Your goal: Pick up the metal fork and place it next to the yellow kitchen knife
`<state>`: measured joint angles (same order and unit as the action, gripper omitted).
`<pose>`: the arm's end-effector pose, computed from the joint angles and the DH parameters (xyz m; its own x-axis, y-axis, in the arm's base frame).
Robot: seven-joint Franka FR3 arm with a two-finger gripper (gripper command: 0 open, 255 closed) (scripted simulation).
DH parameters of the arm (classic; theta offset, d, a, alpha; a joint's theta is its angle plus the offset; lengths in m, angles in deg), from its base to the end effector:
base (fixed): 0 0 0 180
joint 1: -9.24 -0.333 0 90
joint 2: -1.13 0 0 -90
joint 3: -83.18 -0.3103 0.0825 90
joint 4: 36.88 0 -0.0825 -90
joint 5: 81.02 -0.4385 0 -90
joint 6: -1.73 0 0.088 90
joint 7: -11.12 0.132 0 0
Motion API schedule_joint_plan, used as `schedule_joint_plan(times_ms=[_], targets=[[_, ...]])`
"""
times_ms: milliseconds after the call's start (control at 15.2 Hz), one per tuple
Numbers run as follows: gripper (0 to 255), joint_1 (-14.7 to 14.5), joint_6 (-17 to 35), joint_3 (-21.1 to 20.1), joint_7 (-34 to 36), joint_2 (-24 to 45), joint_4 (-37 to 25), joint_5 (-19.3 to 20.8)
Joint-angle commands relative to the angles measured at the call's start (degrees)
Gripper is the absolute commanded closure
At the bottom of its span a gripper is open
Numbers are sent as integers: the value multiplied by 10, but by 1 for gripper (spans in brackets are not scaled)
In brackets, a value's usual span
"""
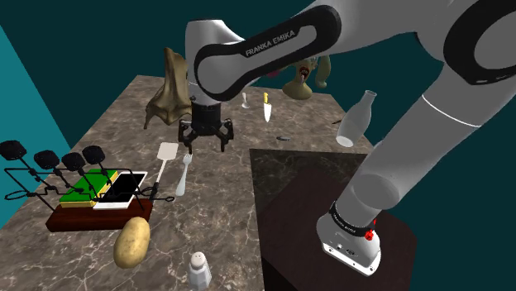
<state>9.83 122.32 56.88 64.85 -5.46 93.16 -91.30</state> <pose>0.4815 0.2441 0.3355 0.8259 -0.5517 -0.1163 -0.5561 -0.8311 -0.0063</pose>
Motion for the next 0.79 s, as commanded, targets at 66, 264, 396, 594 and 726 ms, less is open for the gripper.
schedule_joint_plan(times_ms=[66,264,396,594,726], targets=[[0,-4,35,-16,66,73,-36,21],[0,-15,56,-19,128,147,-86,51],[0,-19,65,-17,134,157,-87,55],[0,-22,87,-16,139,171,-78,62],[0,-25,102,-16,142,181,-72,66]])
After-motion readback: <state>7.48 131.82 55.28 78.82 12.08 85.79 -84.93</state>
